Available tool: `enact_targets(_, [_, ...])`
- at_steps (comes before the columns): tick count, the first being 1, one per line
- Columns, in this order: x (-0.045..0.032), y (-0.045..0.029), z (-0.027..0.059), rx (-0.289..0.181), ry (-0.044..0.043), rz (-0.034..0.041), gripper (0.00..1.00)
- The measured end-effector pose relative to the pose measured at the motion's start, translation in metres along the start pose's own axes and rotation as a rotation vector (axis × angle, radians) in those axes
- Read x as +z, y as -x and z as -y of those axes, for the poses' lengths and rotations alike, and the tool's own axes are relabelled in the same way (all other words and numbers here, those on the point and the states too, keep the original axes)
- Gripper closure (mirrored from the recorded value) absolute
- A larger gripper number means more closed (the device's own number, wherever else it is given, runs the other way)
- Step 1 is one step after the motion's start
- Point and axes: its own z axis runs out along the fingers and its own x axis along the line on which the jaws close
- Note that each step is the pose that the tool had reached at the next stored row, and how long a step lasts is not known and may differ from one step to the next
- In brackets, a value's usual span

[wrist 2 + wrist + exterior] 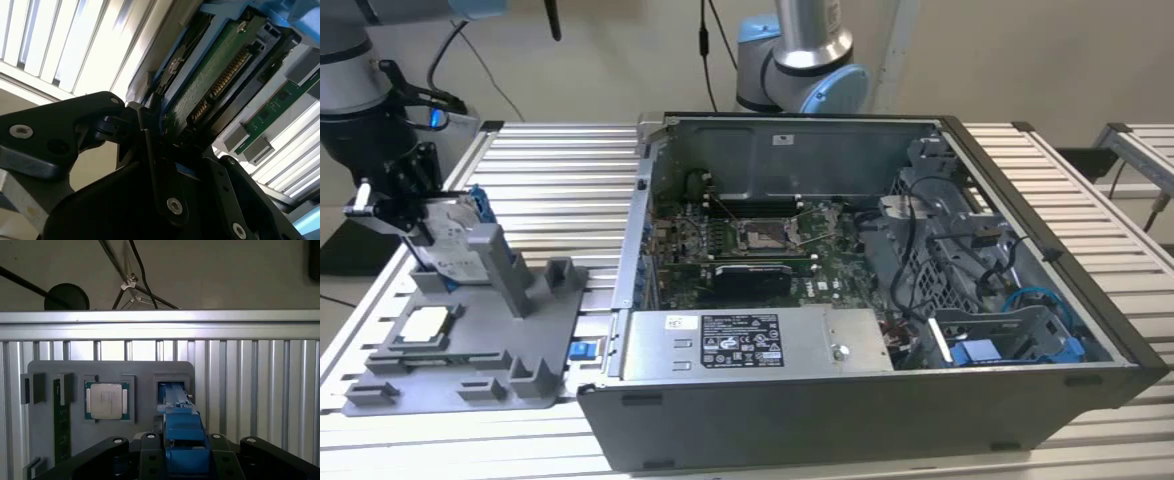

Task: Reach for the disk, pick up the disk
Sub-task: 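Pick up the disk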

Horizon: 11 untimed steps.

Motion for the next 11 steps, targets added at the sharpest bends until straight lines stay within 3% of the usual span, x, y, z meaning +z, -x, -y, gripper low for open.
enact_targets(11, [-0.0001,0.0,0.0,0.0,-0.0001,-0.0061,1.0])
